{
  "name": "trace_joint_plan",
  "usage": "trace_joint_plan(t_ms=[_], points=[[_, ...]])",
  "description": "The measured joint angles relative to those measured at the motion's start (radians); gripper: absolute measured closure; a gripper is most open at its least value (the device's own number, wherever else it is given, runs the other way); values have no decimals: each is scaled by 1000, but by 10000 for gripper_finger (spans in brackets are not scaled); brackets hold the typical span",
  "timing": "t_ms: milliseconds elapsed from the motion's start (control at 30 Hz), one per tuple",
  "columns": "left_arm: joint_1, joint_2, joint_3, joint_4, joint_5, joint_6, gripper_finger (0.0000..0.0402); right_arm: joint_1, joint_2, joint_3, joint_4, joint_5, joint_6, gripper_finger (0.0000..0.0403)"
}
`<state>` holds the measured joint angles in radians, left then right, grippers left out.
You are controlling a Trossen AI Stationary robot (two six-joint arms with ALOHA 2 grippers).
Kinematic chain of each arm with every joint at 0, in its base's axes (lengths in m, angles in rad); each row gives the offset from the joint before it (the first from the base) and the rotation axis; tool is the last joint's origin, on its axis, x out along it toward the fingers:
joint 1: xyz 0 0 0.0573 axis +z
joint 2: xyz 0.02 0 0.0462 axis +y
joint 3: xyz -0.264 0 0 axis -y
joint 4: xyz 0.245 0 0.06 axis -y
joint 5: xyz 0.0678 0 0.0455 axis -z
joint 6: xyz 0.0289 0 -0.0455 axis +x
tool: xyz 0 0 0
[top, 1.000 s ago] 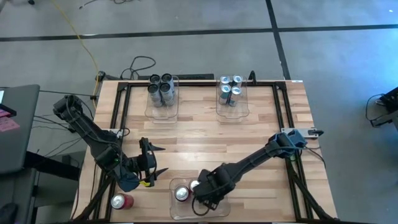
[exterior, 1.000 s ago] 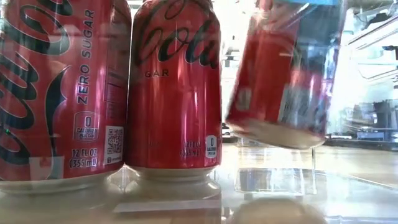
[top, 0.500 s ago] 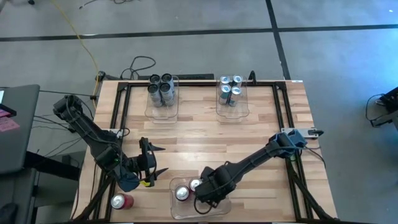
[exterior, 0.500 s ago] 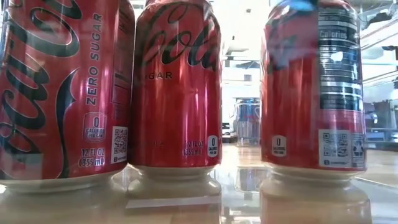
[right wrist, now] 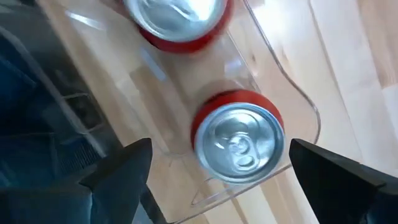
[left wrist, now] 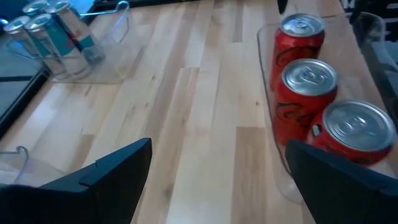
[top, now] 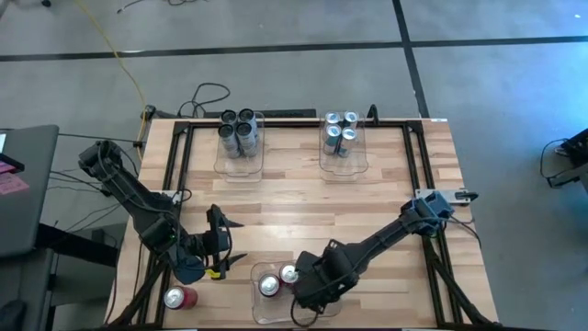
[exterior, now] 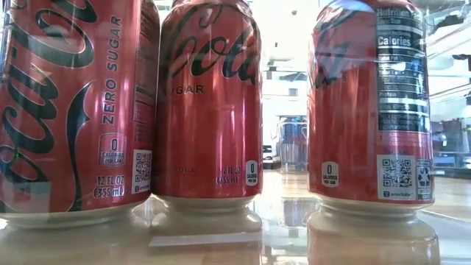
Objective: Sort soda cans
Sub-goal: Put the red and black soda can into the bottom transparent bin
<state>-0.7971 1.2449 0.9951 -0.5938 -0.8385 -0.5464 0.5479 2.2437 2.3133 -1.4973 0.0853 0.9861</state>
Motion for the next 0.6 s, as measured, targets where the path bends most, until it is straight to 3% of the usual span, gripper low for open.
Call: trace_joint_plan(t_ms=[100,300,433,600], points=[[-15,0,0,0,-2,-8,36,19,-1,45,-45,52,-19,8],[-33,0,0,-54,-51,-75,36,42,-20,8,-74,165,-4,25],[-33,0,0,-113,-63,-141,37,35,-20,8,-75,182,-4,70],[-33,0,0,-157,-64,-181,46,32,-20,8,-73,180,10,157]])
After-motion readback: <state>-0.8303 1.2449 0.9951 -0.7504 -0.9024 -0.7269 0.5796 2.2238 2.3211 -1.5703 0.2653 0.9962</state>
